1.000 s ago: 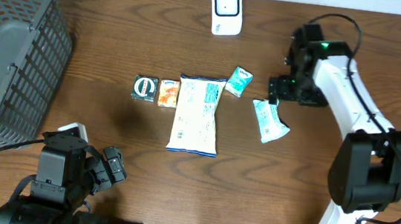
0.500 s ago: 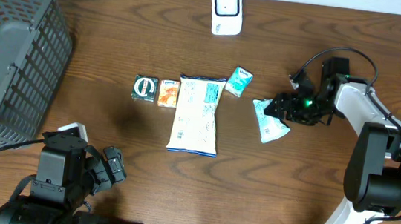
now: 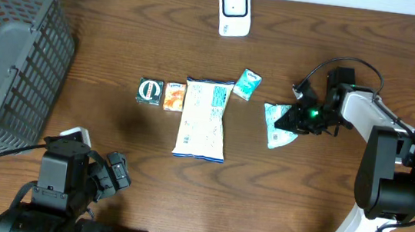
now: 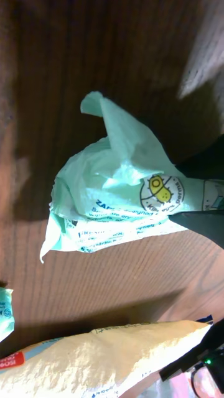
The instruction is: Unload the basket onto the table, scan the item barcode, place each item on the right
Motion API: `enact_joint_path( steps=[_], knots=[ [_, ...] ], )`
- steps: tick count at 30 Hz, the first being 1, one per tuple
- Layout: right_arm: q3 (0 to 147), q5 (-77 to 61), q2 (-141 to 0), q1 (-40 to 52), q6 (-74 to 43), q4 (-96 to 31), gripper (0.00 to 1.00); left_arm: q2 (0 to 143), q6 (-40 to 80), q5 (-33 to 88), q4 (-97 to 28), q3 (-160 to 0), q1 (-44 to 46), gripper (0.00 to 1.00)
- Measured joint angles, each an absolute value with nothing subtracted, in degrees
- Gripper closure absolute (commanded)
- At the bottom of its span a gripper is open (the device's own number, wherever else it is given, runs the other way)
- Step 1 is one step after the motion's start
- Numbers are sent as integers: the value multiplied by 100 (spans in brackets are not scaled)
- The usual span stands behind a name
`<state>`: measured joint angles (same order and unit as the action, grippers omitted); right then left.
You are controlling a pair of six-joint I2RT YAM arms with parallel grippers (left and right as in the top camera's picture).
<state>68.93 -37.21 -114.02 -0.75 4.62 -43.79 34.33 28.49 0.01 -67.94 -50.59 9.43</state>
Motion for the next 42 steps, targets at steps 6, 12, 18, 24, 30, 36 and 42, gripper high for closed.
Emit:
enact_joint_path(
  steps=[6, 12, 18, 24, 30, 36, 42],
  knots=[
    [7126, -2716, -11111, 198, 165, -4512, 99, 3433, 2849, 3, -6794, -5059, 943, 2],
    [7218, 97, -10254, 1256, -425, -4547, 99, 3433, 2849, 3, -6794, -5059, 943, 2],
    [7203, 3321, -10304, 2523, -1223, -4469, 99, 3433, 2849, 1, -6794, -5059, 943, 2],
    [7122, 4637, -11148, 2956, -1584, -4250, 99, 3433, 2849, 1, -6792, -5059, 943, 2],
    [7039, 5061, -11848, 3262, -1787, -4270, 79, 3433, 2849, 3, -6794, -5059, 943, 2],
    [7039, 4560, -11865, 3610, -1874, -4268, 58, 3433, 2849, 1, -6792, -5059, 943, 2],
    [7172, 4123, -11767, 3782, -1962, -4493, 53, 3433, 2849, 3, -6794, -5059, 943, 2]
  ],
)
